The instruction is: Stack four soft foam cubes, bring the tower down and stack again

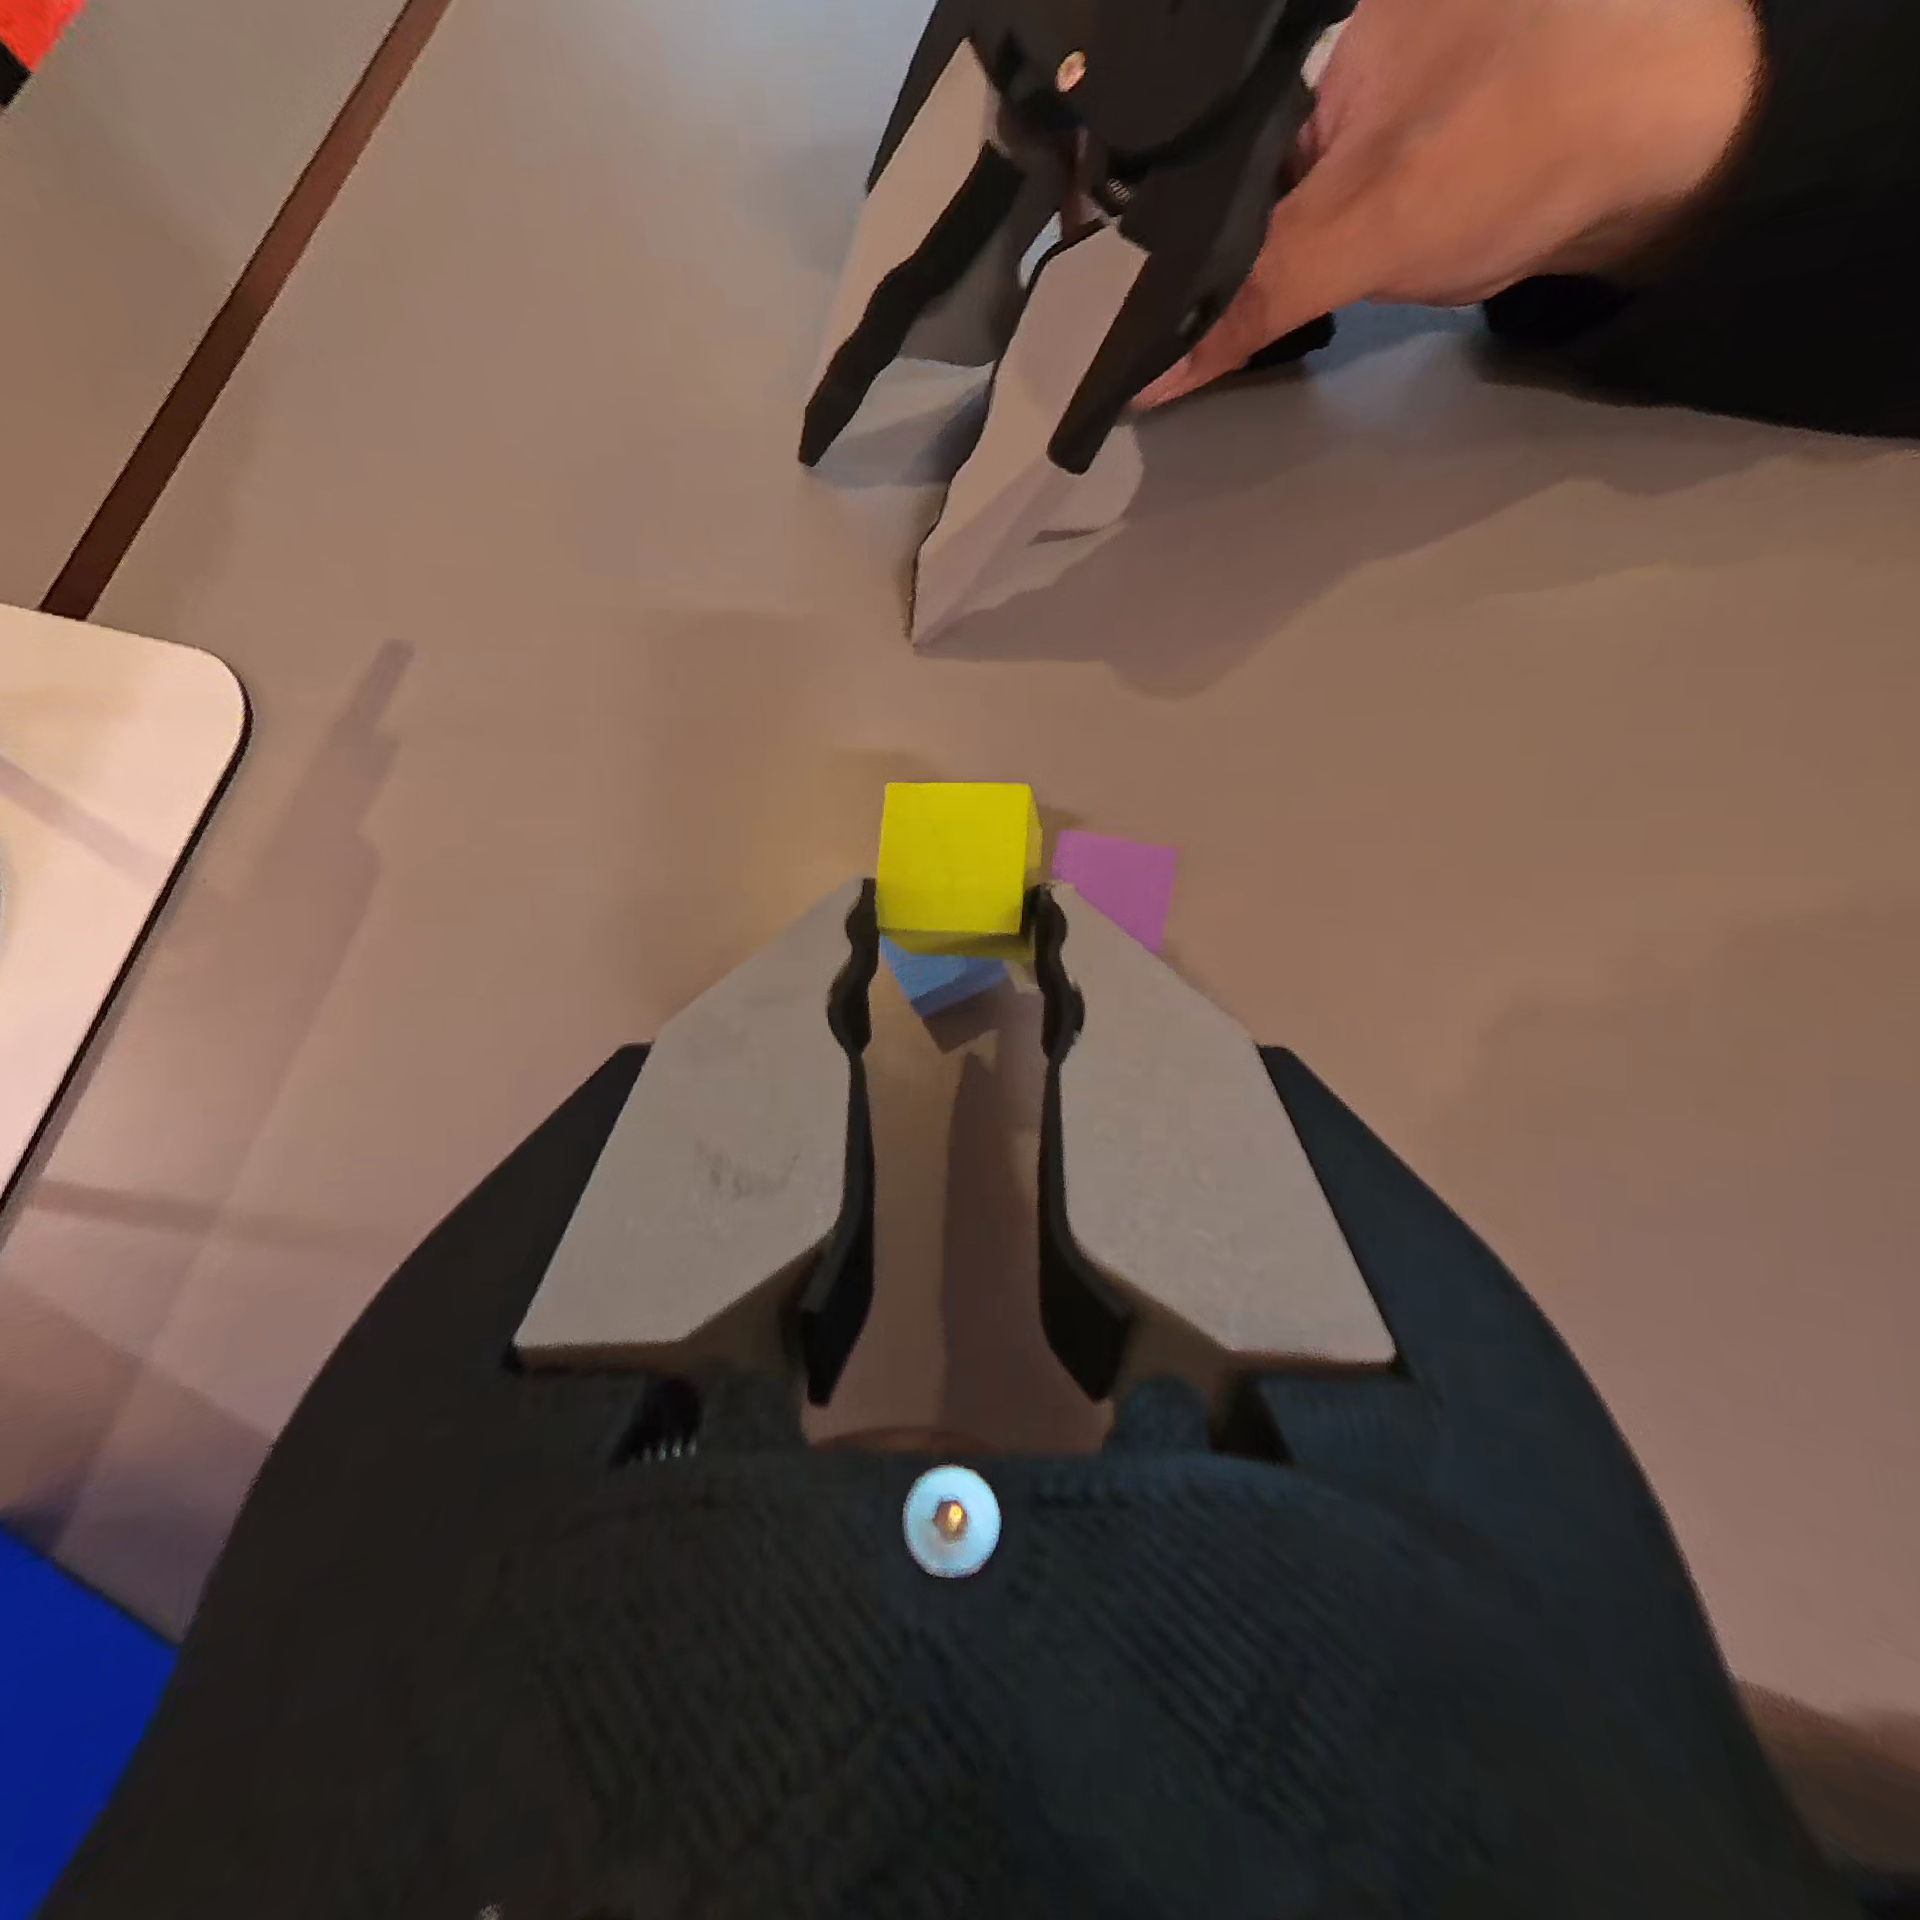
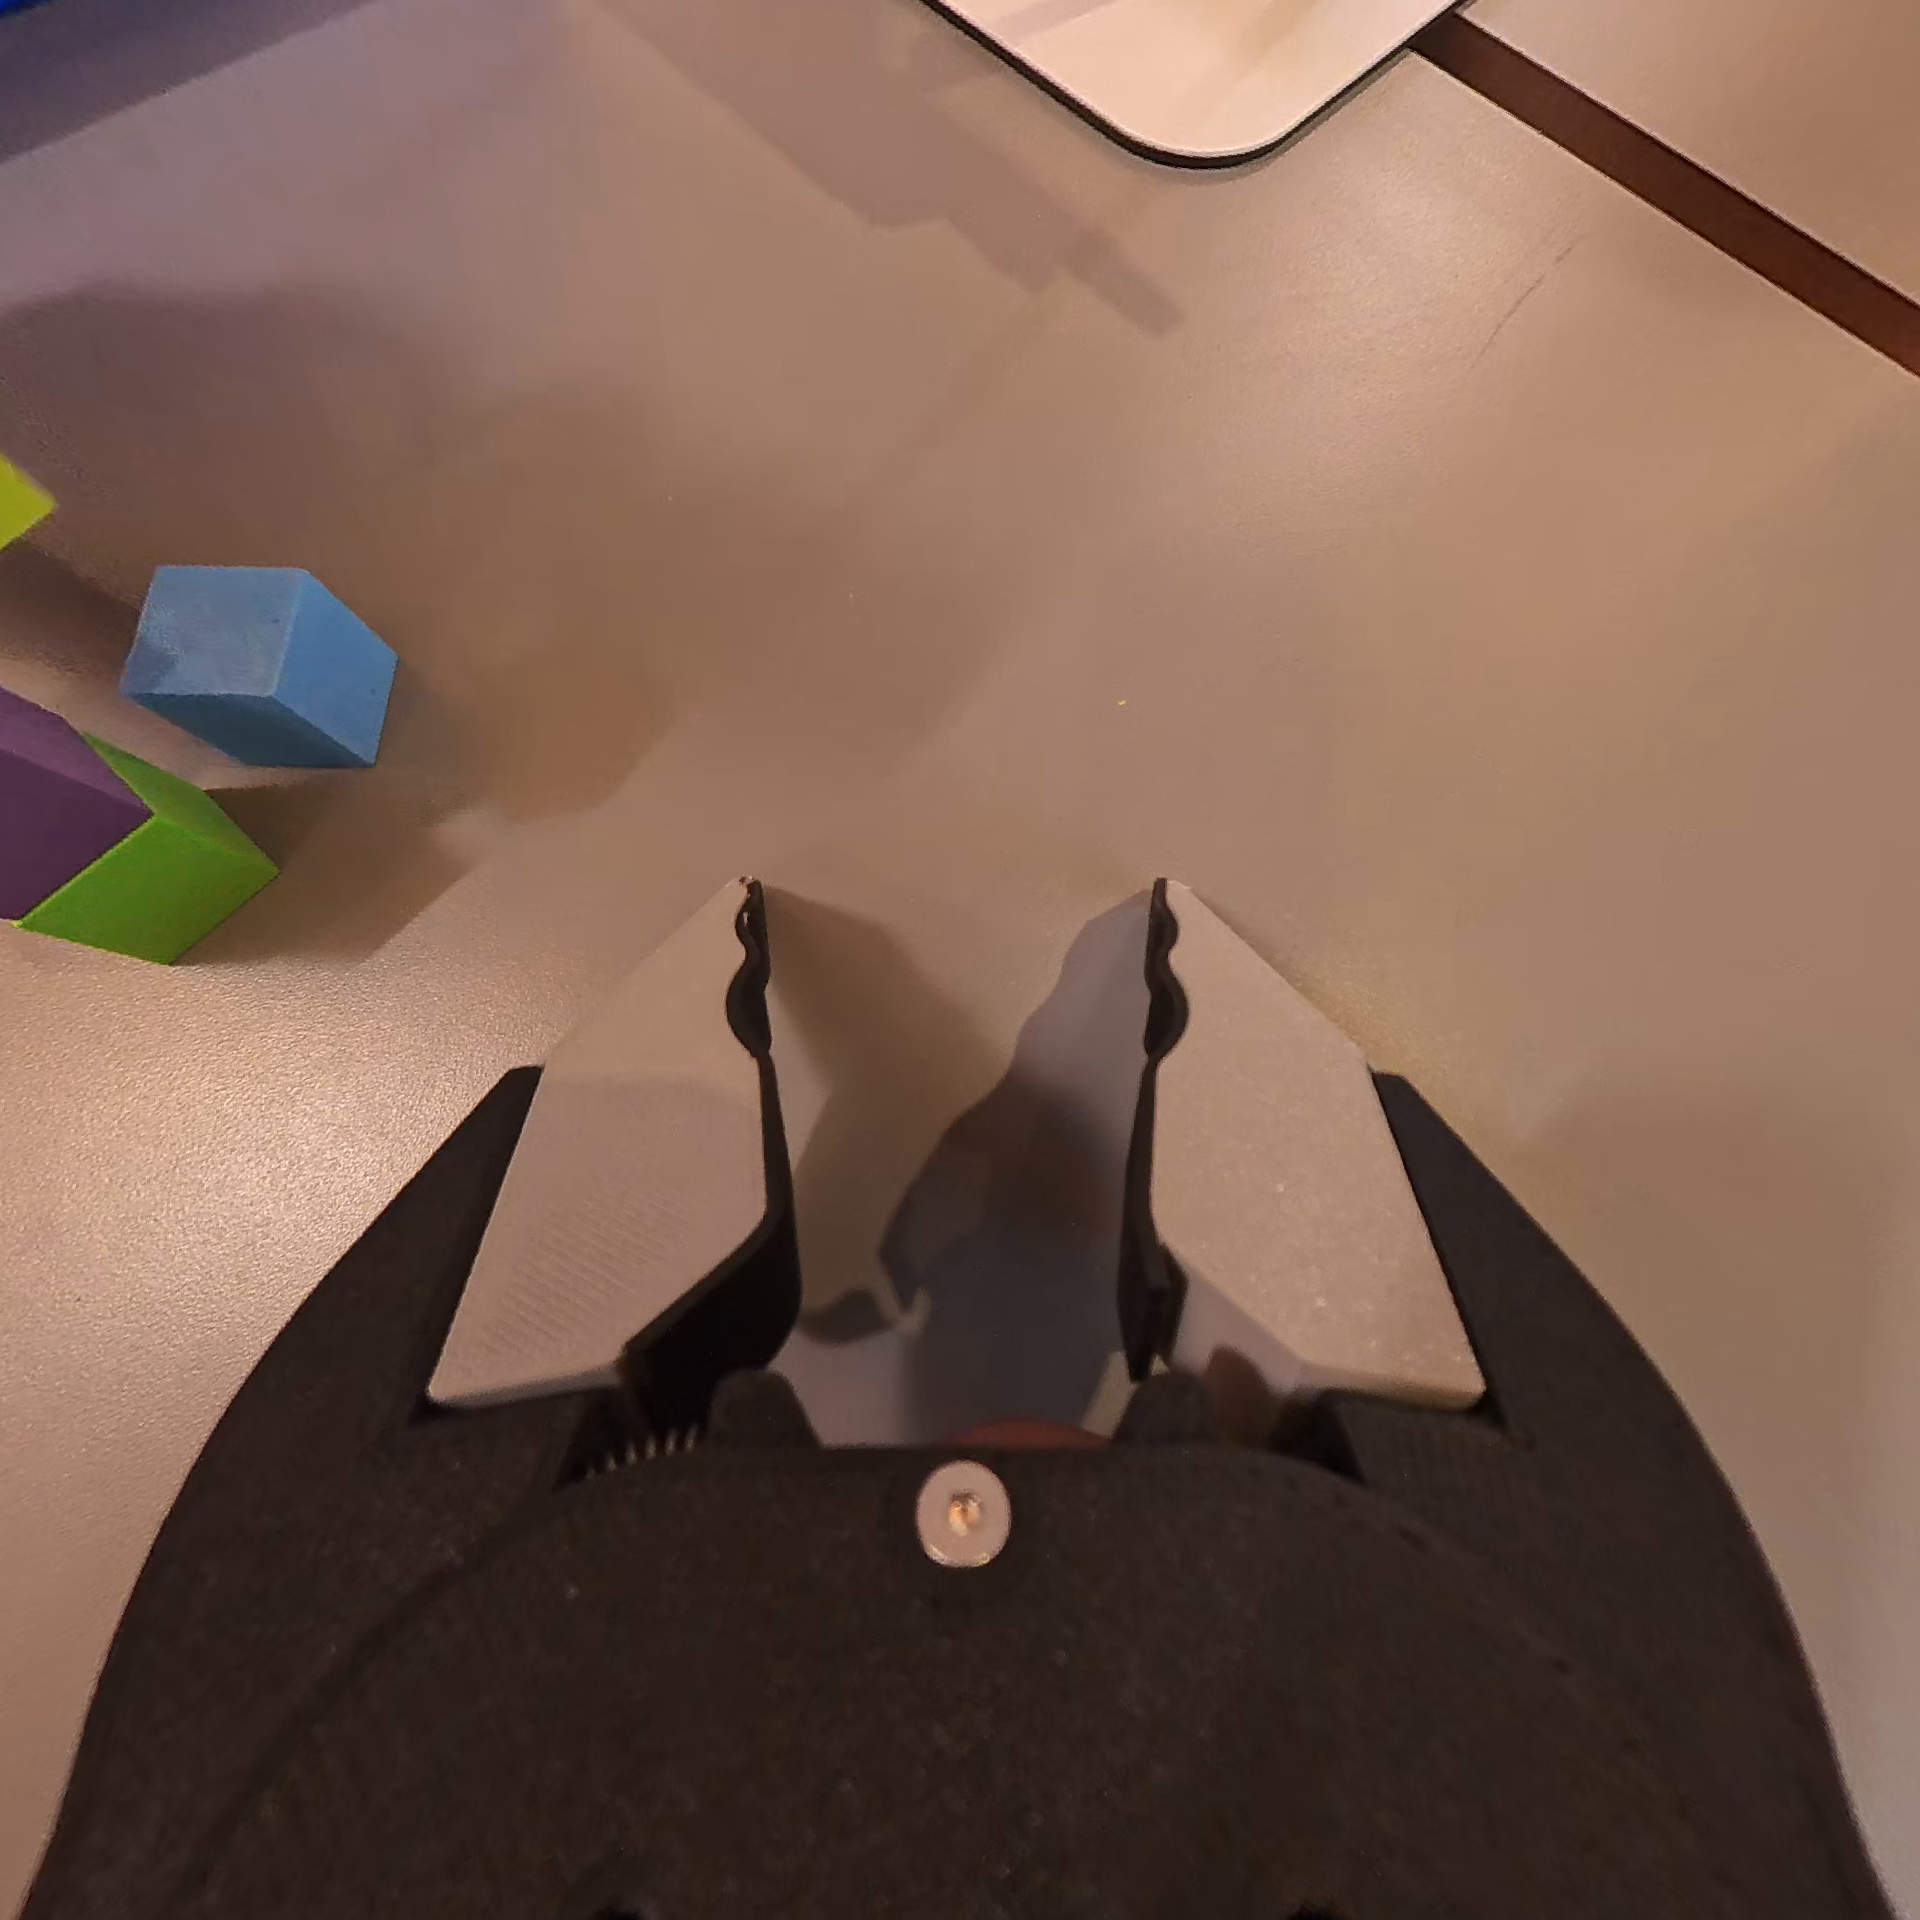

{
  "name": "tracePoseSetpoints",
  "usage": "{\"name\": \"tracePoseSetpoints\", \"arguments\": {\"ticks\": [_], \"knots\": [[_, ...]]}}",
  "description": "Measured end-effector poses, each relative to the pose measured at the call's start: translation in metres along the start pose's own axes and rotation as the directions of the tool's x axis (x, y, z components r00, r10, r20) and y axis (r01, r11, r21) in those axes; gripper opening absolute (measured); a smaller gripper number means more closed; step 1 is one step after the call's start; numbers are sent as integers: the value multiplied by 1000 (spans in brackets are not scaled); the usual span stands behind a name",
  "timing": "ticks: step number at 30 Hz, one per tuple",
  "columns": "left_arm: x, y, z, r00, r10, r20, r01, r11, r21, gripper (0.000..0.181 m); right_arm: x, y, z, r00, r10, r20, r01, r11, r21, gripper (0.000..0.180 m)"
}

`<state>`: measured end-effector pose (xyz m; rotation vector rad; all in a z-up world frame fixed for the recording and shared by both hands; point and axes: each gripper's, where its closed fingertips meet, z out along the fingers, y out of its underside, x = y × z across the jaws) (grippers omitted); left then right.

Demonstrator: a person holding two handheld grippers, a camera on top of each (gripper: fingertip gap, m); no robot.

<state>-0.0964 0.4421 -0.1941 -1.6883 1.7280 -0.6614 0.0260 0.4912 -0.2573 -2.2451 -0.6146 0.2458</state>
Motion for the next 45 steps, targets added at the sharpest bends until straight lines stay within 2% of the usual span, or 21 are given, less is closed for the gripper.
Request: {"name": "tracePoseSetpoints", "arguments": {"ticks": [8,20,39,40,43,45], "knots": [[24,-5,1,991,111,-76,-112,994,-8,28,0,0,0,1000,0,1,0,1000,0,71],[29,0,4,983,157,-92,-160,987,-24,28,-2,0,0,1000,-2,3,2,1000,0,71],[26,2,6,989,131,-74,-134,990,-37,28,-2,0,0,1000,-2,4,2,1000,0,72],[27,2,6,989,125,-77,-129,991,-39,29,-2,0,0,1000,-2,4,2,1000,0,71],[24,5,9,992,115,-54,-118,991,-63,57,-2,0,0,1000,-2,4,2,1000,0,72],[23,4,10,993,110,-48,-113,992,-62,59,-2,0,0,1000,-2,4,2,1000,0,71]]}}
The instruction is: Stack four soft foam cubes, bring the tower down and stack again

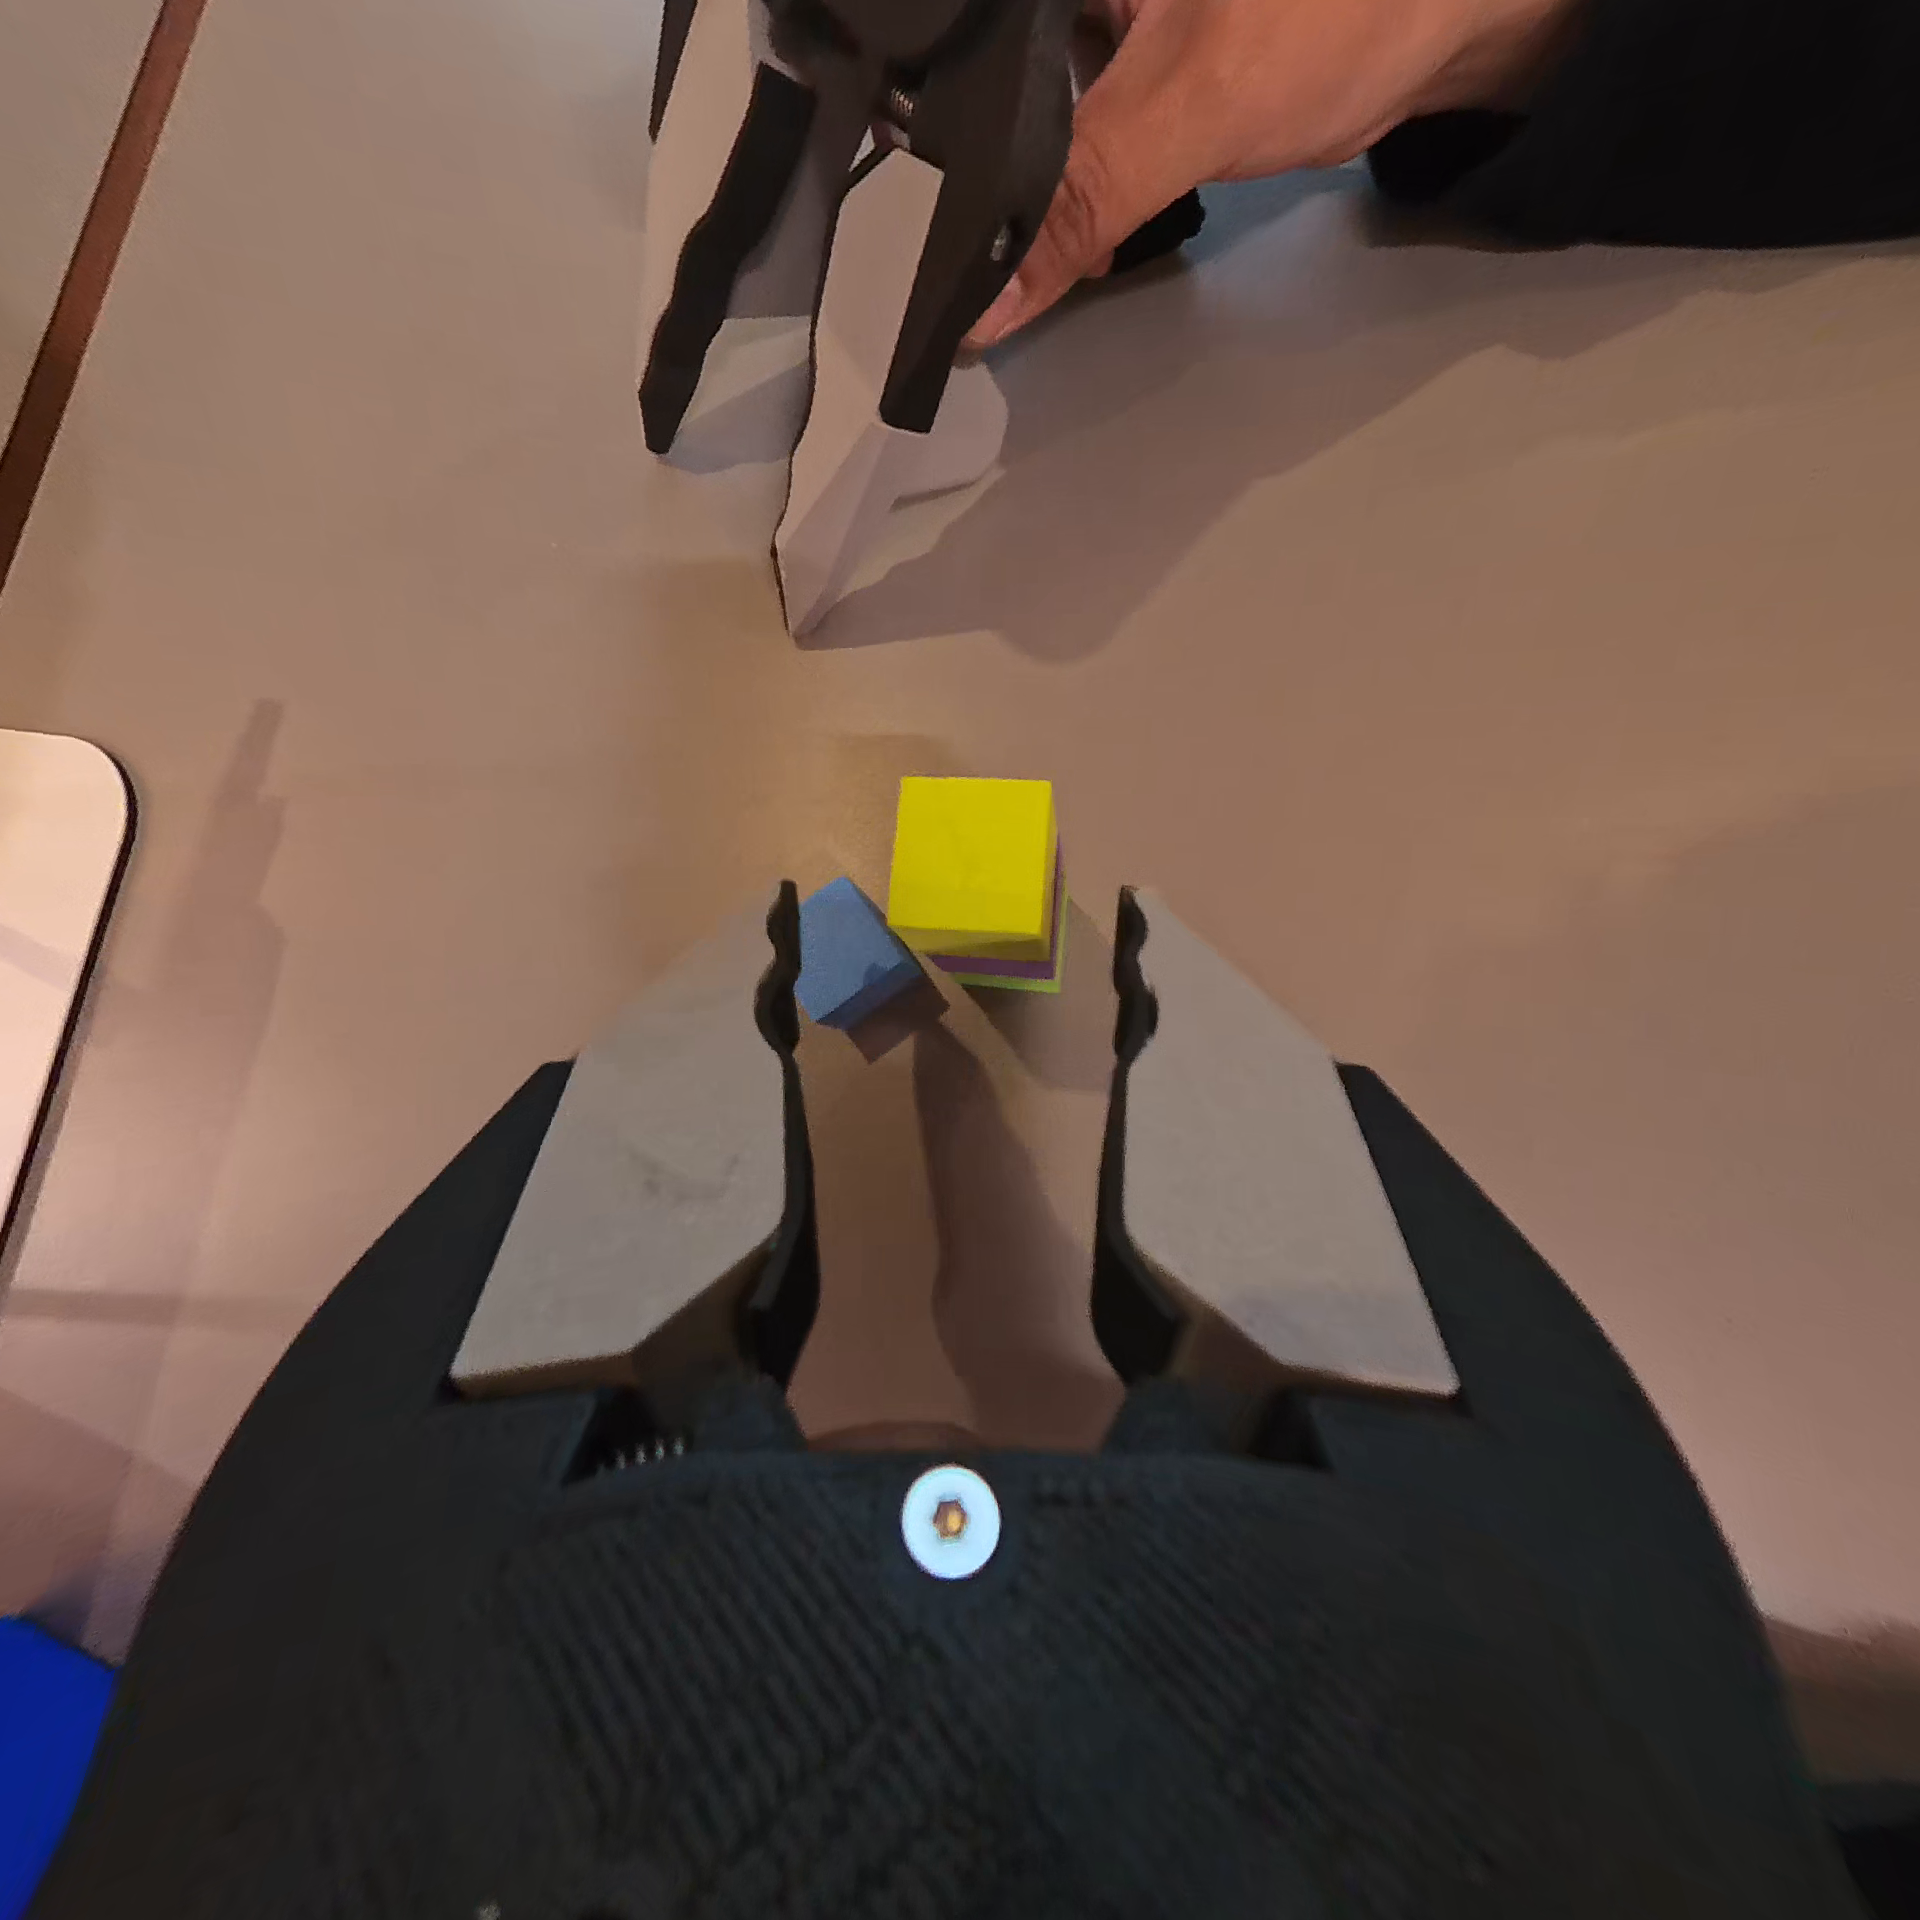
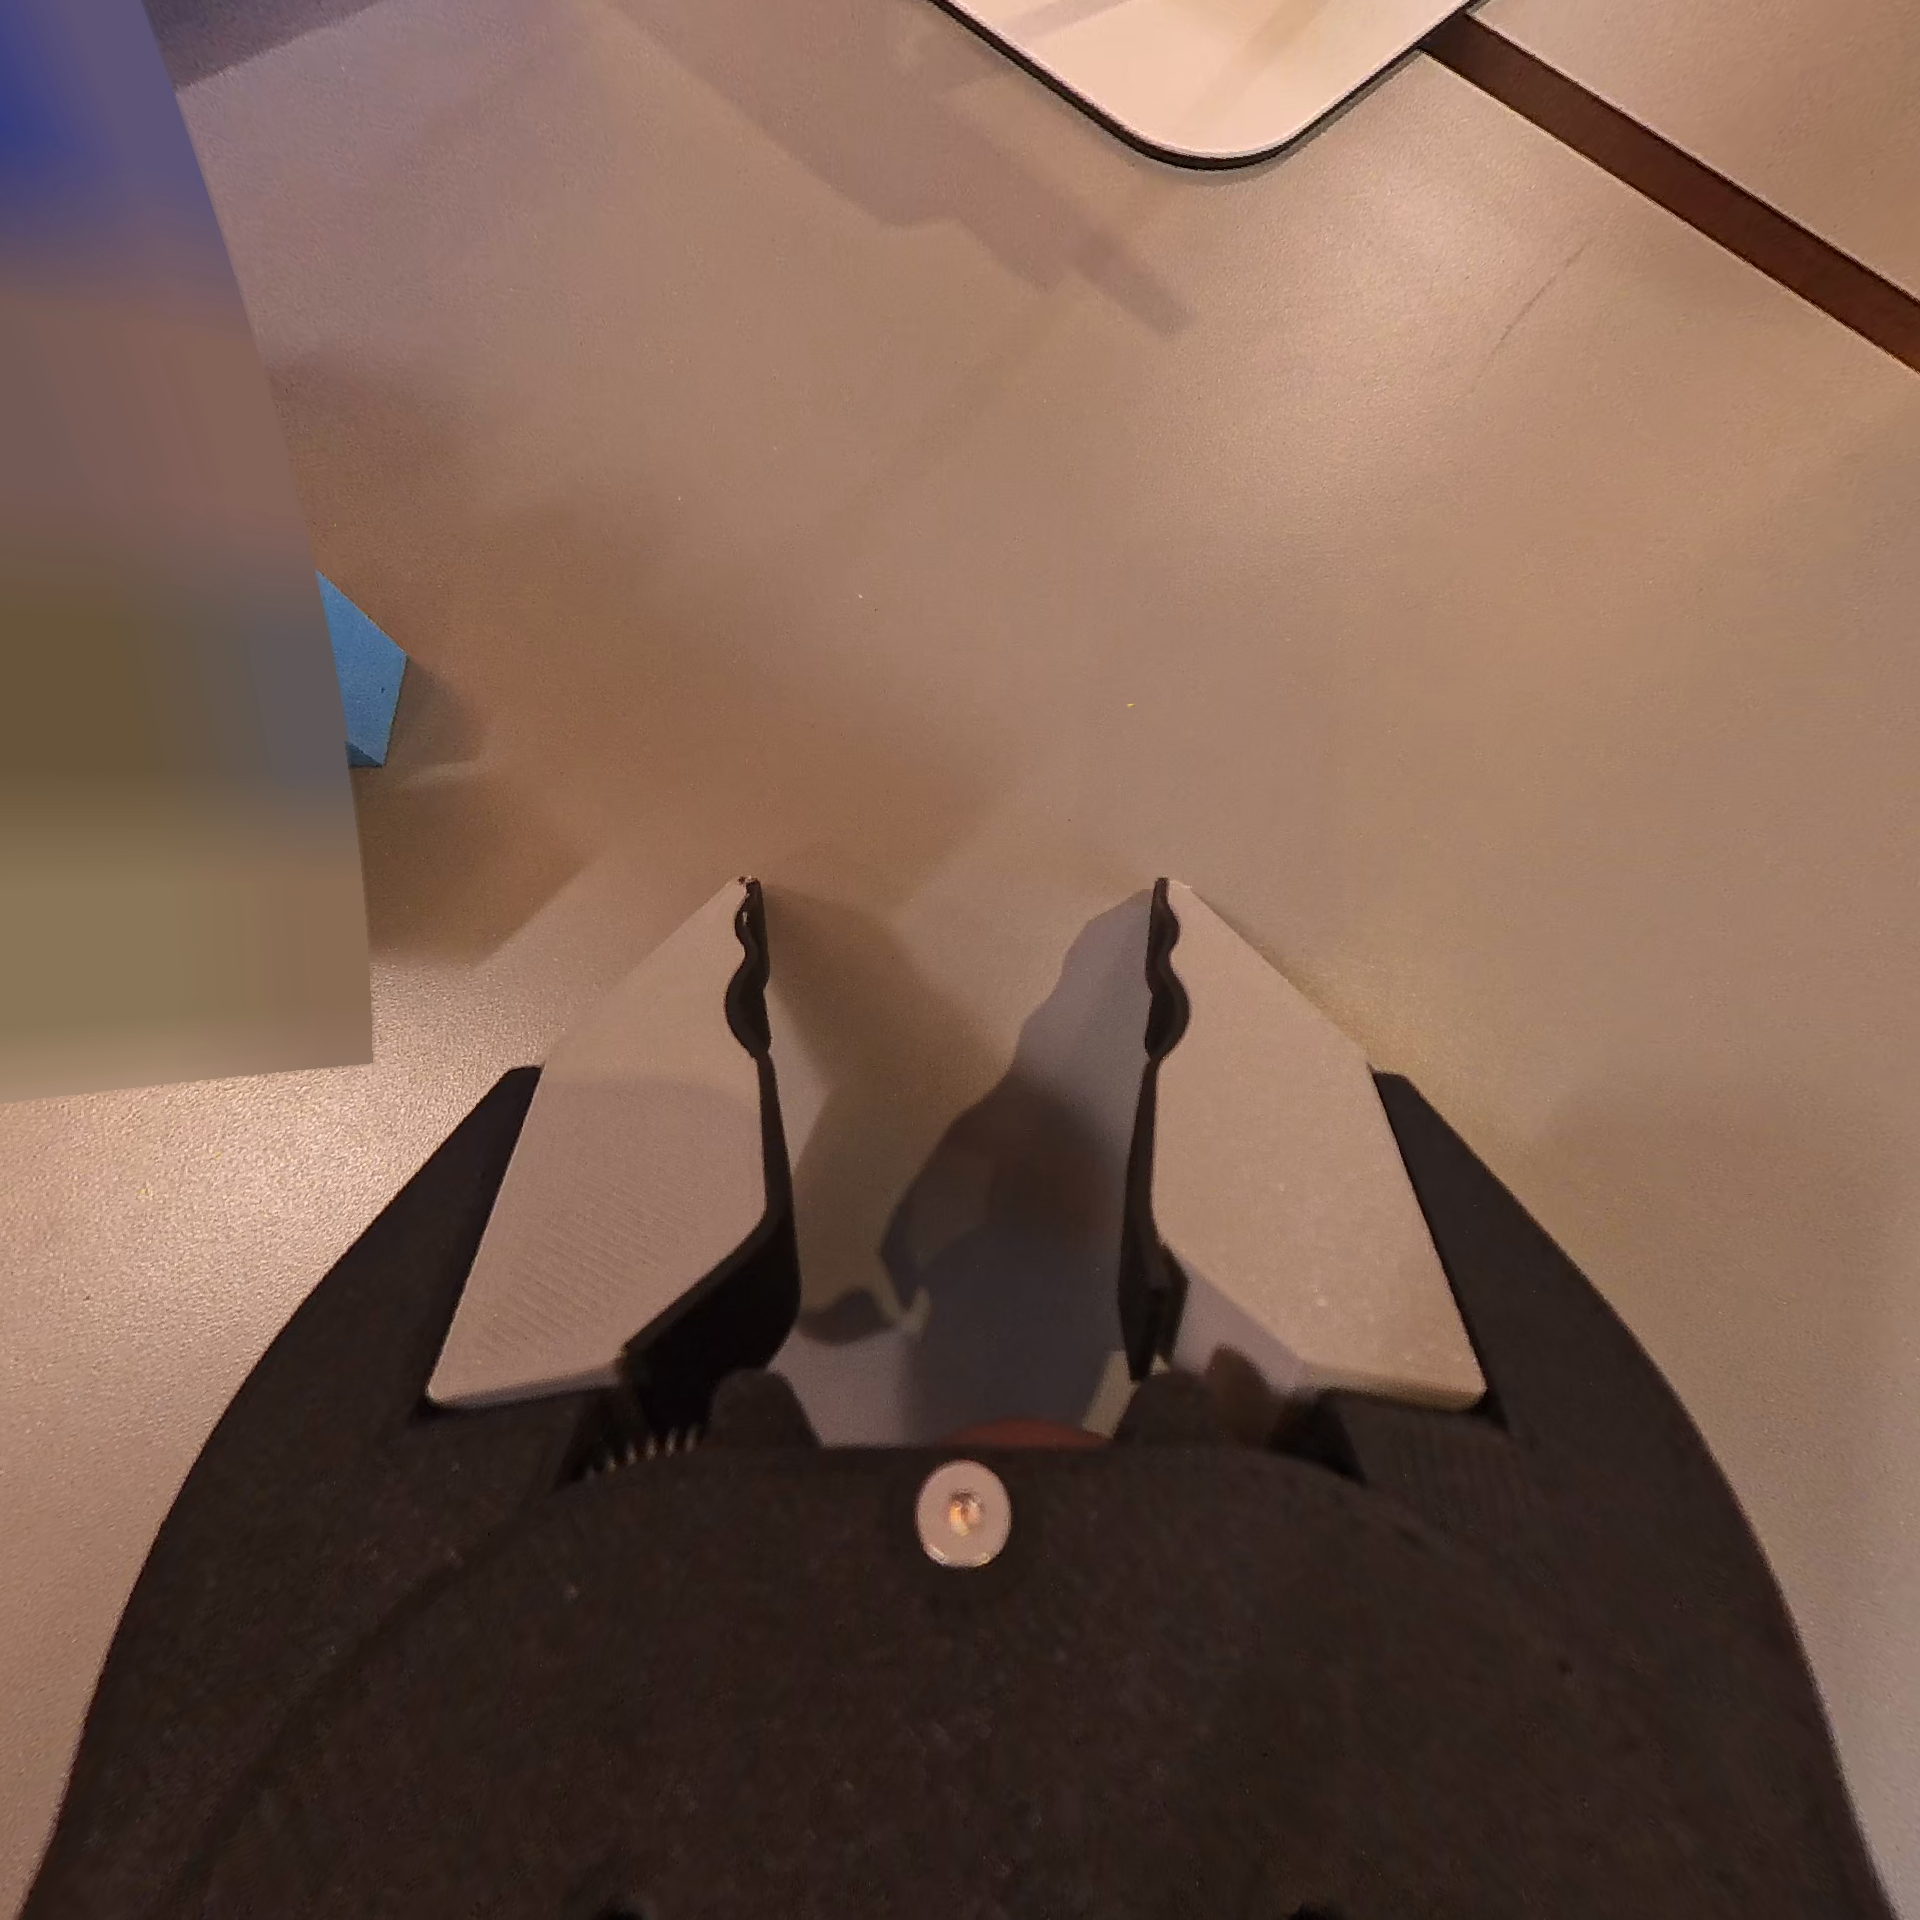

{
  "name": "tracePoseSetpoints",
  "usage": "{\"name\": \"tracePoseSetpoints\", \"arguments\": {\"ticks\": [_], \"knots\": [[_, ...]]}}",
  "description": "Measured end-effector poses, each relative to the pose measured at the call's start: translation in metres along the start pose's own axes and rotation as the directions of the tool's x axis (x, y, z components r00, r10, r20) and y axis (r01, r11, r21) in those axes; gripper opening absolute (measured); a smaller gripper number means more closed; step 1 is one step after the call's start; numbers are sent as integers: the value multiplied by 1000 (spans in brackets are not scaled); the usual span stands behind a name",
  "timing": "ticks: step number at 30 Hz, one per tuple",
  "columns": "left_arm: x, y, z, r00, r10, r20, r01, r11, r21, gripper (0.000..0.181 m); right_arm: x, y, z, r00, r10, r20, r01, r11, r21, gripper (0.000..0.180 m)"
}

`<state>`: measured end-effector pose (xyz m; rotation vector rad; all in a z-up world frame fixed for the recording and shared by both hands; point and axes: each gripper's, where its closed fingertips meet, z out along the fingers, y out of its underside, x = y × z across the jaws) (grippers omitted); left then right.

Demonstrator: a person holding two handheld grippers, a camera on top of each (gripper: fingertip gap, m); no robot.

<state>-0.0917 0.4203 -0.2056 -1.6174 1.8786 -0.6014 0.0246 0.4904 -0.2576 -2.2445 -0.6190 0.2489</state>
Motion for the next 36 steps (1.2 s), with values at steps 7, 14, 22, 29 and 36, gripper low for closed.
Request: {"name": "tracePoseSetpoints", "arguments": {"ticks": [7,14,22,29,36], "knots": [[-22,-18,-24,994,-83,66,72,985,160,61,0,0,0,1000,-1,1,1,1000,0,72],[-37,-1,-29,980,-190,62,177,970,165,64,0,0,0,1000,-1,2,1,1000,0,72],[-30,-4,-33,988,-152,40,142,972,185,64,0,0,0,1000,-1,2,1,1000,0,72],[-41,14,-32,978,-198,65,187,972,144,60,0,0,0,1000,-1,2,1,1000,0,72],[-31,34,-5,994,-92,61,92,996,7,60,-1,0,0,1000,-2,1,2,1000,0,72]]}}
